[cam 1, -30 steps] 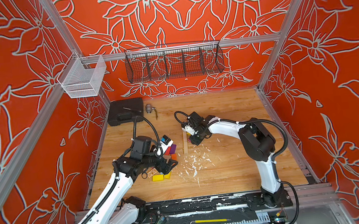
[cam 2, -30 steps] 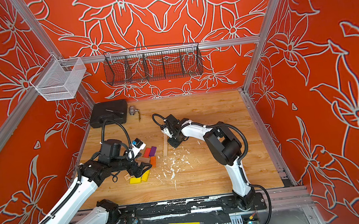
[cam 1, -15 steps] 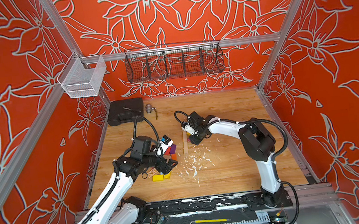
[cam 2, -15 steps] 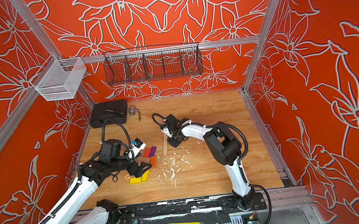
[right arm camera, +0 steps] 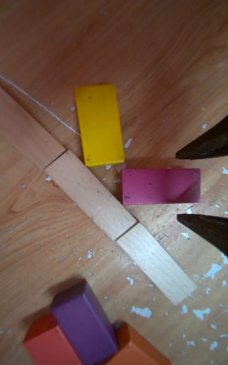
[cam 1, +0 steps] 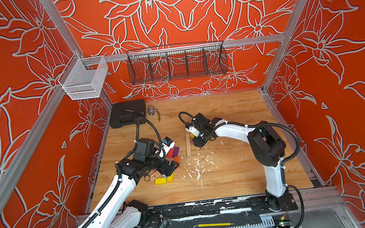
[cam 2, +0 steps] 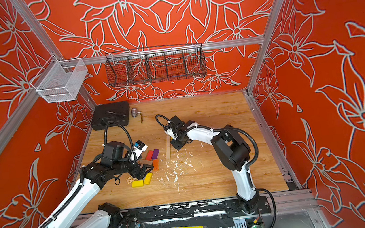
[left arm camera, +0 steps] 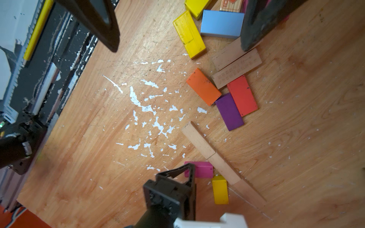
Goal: Assemble the letter k with building blocks
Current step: Assemble the building block at the center of the board.
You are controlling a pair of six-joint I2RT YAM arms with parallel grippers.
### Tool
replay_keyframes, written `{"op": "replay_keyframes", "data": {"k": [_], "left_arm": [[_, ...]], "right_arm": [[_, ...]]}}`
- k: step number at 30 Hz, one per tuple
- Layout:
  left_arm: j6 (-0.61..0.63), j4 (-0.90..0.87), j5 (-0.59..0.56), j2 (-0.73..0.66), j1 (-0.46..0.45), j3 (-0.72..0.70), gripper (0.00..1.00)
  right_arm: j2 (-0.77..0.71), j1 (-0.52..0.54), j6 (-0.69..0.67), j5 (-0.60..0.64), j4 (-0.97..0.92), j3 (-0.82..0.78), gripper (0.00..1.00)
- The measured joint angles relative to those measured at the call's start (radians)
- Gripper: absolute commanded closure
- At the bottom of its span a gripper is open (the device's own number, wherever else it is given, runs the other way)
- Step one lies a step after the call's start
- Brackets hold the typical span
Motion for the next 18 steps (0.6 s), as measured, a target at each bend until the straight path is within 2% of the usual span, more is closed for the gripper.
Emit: {"op": "replay_keyframes", "data": {"k": [6, 12, 18], "left_arm": [[-0.118, 0.002, -0.165, 0.061, 0.0, 0.008, 0.08], [-0.267, -0.054, -0.297, 0.189, 0.003, 0.132, 0.26], [-0.377, -0.117, -0.317, 0.326, 0.014, 0.258, 0.44]], "right_arm": [[-0.301, 0.0, 0.093, 0.025, 0.106, -0.154, 0.37], [-0.652, 0.0, 0.208, 0.076, 0.193, -0.32, 0.13], [-0.9, 0.0, 0.287, 0.069, 0.161, -0.394, 0.06]]}}
